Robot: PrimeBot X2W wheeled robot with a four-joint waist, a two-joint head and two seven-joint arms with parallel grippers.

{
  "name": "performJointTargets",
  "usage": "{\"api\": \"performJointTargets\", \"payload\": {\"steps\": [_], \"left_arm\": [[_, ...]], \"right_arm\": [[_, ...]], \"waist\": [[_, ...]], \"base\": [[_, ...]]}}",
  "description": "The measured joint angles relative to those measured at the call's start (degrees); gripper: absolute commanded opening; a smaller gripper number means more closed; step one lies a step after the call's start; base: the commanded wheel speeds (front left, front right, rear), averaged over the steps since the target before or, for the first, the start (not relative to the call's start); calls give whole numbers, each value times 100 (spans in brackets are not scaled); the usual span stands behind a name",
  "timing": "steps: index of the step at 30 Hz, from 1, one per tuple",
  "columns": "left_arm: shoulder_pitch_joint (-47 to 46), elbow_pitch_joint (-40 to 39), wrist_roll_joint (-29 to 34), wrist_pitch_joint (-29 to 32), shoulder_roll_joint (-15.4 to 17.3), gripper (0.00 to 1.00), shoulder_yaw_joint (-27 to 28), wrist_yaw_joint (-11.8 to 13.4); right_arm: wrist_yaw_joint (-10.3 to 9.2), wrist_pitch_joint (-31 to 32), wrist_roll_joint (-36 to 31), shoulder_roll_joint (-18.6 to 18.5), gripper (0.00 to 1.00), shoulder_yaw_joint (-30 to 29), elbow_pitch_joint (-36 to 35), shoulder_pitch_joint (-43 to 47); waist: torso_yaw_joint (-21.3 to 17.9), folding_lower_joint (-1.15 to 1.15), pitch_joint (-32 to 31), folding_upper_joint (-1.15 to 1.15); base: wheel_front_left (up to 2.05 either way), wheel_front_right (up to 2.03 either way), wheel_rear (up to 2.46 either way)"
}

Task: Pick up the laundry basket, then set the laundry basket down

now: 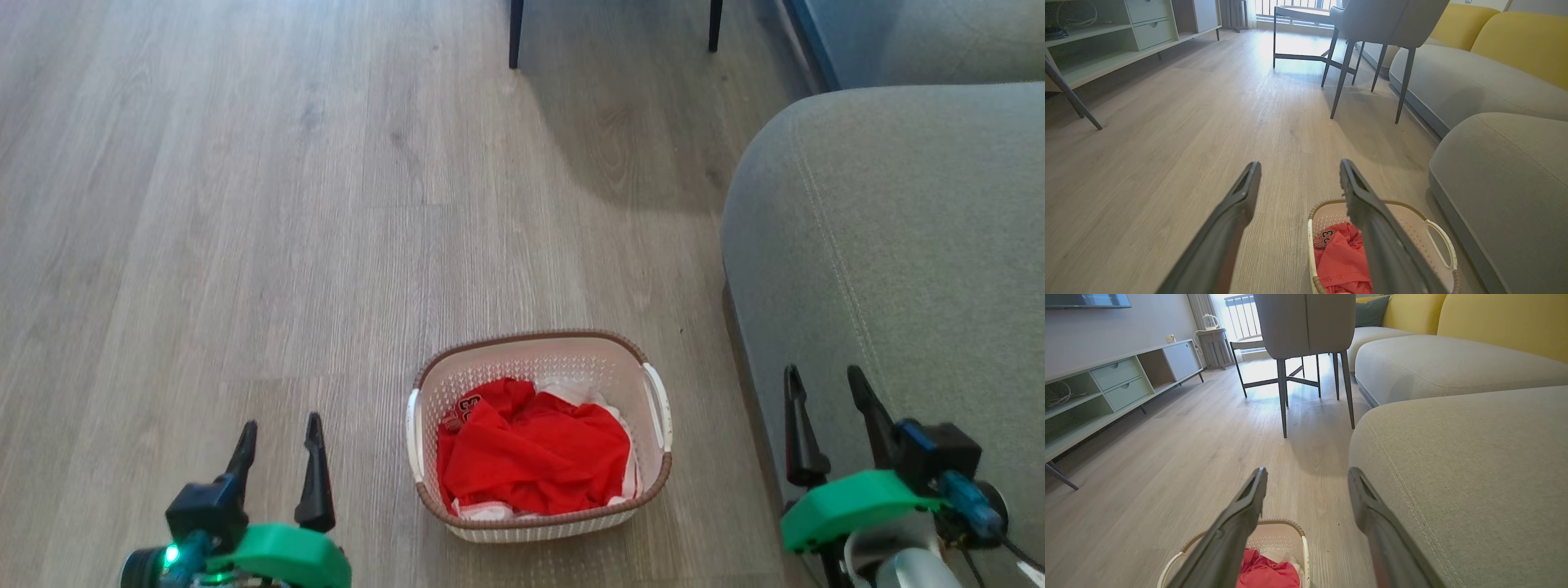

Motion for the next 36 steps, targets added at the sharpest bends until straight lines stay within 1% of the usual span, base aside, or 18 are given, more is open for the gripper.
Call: {"api": "performJointTargets", "payload": {"steps": [7, 25, 26, 27, 32, 36], "left_arm": [[190, -200, 53, 0, -2, 100, 97, 1], [335, -210, 185, 0, -16, 100, 129, -5], [344, -177, 189, 2, -16, 0, 119, -7], [344, -177, 189, 2, -16, 0, 119, -7], [501, 271, 162, 29, -23, 0, 88, -8], [549, 319, -81, 85, -24, 0, 94, -23]], "right_arm": [[0, 0, -45, 7, 100, -71, -135, 208], [0, 0, -94, 8, 100, -165, -175, 211], [0, 2, -92, 9, 0, -170, -142, 210], [0, 2, -92, 9, 0, -170, -142, 210], [0, 24, -71, 32, 0, -153, 321, 359], [0, 69, 183, 33, 0, -156, 356, 431]], "waist": [[9, 0, -104, 0], [-5, 0, -134, 0], [-7, 0, -131, 0], [-7, 0, -131, 0], [-10, 0, -129, 0], [-16, 1, -125, 0]], "base": [[0, 0, 0], [0, 0, 0], [0, 0, 0], [0, 0, 0], [0, 0, 0], [0, 0, 0]]}}
